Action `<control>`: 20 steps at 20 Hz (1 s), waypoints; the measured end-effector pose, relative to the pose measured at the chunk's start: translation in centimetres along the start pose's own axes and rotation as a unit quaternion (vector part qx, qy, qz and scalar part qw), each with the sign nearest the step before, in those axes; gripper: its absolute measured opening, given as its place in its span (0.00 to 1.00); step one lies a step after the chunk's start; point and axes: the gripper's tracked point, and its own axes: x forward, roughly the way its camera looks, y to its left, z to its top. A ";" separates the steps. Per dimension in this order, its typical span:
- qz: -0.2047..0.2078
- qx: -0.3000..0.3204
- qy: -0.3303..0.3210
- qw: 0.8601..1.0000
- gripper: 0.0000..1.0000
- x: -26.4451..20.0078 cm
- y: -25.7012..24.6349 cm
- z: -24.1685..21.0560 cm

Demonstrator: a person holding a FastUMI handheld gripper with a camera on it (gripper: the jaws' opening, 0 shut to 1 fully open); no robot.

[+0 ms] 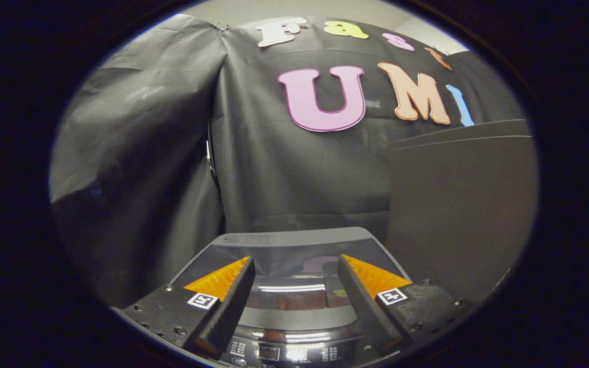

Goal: Put the clothes into the washing machine and then close the washing machine lid.

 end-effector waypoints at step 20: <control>0.012 -0.042 0.084 0.996 0.96 -10.7 0.4 0.7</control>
